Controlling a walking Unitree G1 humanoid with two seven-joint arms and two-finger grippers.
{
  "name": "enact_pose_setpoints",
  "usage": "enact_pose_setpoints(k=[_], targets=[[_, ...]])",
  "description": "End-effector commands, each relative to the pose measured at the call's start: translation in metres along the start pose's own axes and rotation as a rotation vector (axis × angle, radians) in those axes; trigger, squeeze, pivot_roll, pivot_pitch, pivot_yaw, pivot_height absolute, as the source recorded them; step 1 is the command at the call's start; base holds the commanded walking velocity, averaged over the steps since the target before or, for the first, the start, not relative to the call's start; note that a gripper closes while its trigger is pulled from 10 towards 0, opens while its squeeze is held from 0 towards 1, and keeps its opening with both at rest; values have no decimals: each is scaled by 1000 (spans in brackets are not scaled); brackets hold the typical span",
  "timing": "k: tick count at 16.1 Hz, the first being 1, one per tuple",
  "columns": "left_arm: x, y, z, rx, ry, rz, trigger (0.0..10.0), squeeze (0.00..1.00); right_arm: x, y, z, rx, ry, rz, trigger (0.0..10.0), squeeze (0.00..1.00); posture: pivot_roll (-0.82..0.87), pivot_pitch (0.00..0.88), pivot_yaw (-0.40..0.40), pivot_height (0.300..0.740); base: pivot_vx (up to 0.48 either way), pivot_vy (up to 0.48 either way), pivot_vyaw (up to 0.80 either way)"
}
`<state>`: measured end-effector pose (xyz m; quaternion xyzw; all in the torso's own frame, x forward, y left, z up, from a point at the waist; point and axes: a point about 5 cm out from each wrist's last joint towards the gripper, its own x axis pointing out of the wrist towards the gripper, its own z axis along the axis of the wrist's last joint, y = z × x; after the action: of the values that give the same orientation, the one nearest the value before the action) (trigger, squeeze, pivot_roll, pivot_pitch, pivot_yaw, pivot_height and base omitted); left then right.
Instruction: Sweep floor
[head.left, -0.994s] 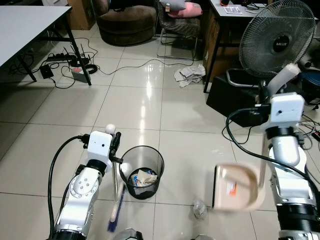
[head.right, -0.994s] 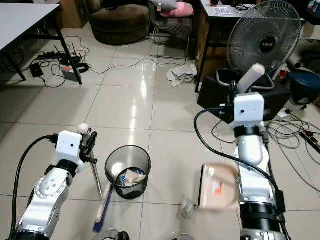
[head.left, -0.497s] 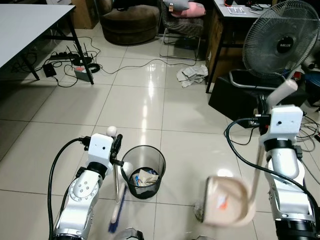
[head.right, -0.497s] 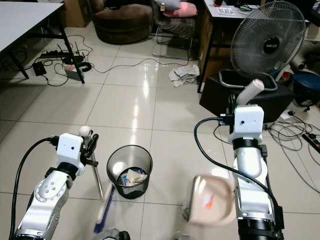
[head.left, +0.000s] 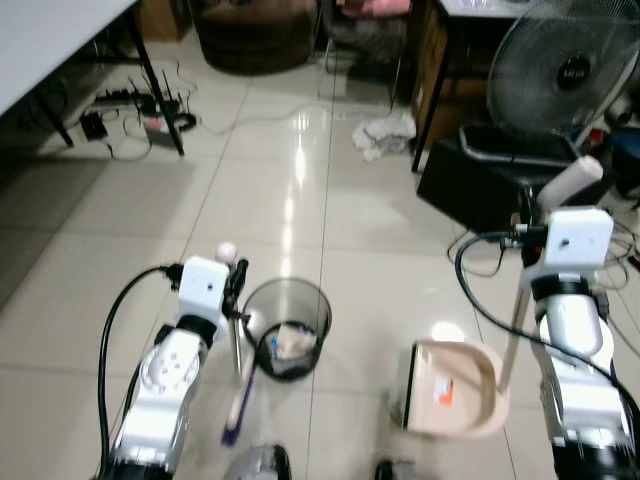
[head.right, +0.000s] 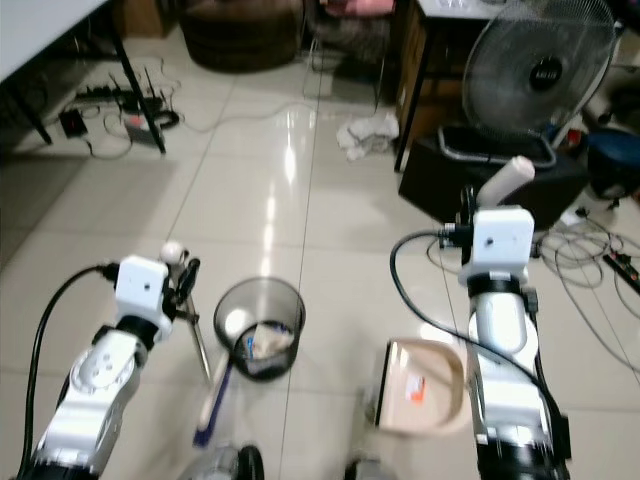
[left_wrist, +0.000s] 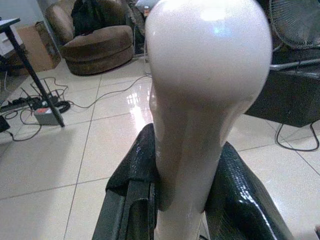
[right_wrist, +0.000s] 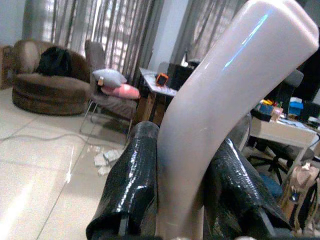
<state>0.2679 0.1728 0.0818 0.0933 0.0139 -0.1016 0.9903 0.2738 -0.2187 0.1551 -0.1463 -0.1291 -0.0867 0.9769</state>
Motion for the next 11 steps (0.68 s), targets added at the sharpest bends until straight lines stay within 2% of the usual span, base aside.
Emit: enact_pose_setpoints(k=[1, 4, 7, 9, 11], targets=[[-4, 0, -1, 2, 6, -2, 10000, 0, -1, 1, 7, 8, -23, -3, 10000, 0, -9, 54, 27, 740, -304, 0, 0], [-2, 4, 0, 15, 2, 3, 10000, 0, -3, 7, 3, 29, -2, 9, 10000, 0, -8, 59, 27, 740, -304, 0, 0], [3, 8, 6, -7, -22, 25, 10000, 0, -7, 9, -2, 29, 40, -3, 10000, 0, -12, 50, 39, 740, 0, 0, 0], [7, 3, 10, -18, -39, -8, 10000, 0, -8, 9, -6, 20, 69, -19, 10000, 0, 2, 21, 40, 740, 0, 0, 0], [15, -4, 14, -27, -44, -23, 10000, 0, -11, 14, -10, 98, 85, 6, 10000, 0, 11, 20, 45, 740, 0, 0, 0]])
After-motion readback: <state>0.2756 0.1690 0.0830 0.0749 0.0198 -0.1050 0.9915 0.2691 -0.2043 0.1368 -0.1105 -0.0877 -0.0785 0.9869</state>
